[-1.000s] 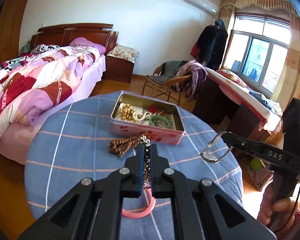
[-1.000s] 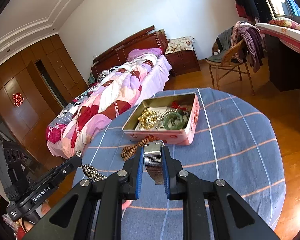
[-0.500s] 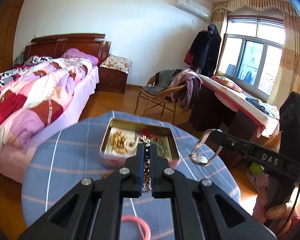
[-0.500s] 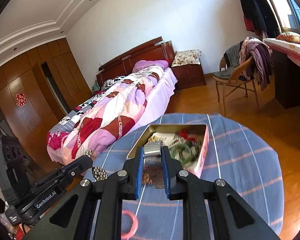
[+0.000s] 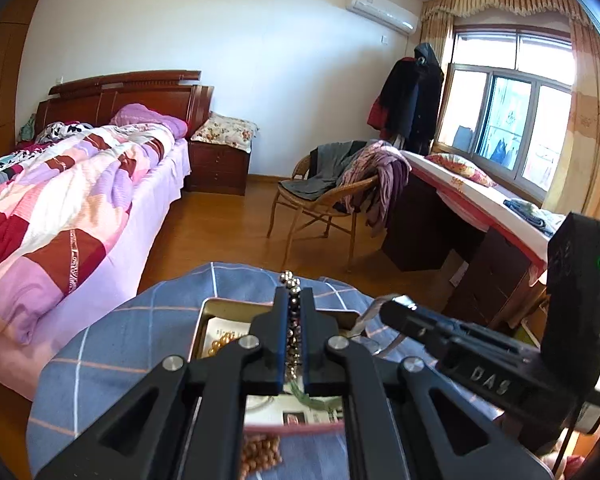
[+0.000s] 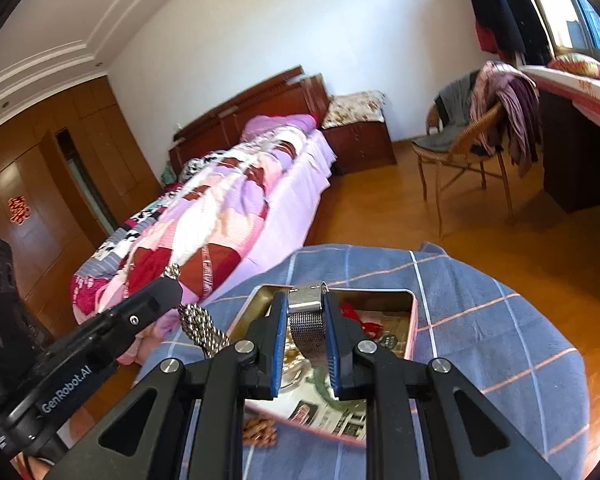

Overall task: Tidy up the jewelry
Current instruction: 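Drop the silver watch into the pink tin while the left tool drops the gold chain, then withdraw both open tools from the tin toward the pink bangle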

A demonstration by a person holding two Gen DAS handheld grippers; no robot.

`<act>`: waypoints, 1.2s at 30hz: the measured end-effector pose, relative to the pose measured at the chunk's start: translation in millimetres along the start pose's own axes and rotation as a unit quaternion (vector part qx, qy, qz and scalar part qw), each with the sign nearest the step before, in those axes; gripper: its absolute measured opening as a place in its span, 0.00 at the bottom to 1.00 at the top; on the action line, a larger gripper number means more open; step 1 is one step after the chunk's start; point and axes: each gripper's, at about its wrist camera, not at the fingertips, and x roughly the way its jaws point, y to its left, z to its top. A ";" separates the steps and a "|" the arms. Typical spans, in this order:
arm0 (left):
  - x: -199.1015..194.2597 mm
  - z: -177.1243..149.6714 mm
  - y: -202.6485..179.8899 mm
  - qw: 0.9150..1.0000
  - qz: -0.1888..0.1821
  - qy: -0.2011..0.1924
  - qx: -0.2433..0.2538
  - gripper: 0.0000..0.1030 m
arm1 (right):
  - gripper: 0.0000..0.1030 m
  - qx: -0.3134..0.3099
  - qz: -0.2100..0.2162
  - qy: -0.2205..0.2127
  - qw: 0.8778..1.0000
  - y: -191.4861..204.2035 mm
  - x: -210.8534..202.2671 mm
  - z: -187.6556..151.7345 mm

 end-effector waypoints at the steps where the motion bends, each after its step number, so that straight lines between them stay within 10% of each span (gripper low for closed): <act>1: 6.7 -1.4 0.4 1.000 0.000 0.004 0.001 0.05 | 0.17 0.001 -0.004 0.003 1.000 -2.1 5.7 -1.1; 11: 78.3 -31.9 10.2 0.993 0.037 0.111 0.008 0.06 | 0.19 -0.009 -0.010 0.073 0.997 -21.1 74.3 -20.5; 14: 85.1 -42.6 19.1 0.986 0.062 0.155 -0.010 0.35 | 0.27 -0.011 -0.011 0.079 0.997 -21.3 74.3 -25.4; 20: 56.7 -44.7 17.6 0.986 0.094 0.136 -0.013 0.74 | 0.52 -0.011 -0.023 0.050 0.998 -19.8 46.3 -33.5; 36: -12.2 -65.3 1.8 0.983 0.139 0.121 0.009 0.84 | 0.52 -0.004 -0.028 0.043 0.999 6.3 -31.3 -73.8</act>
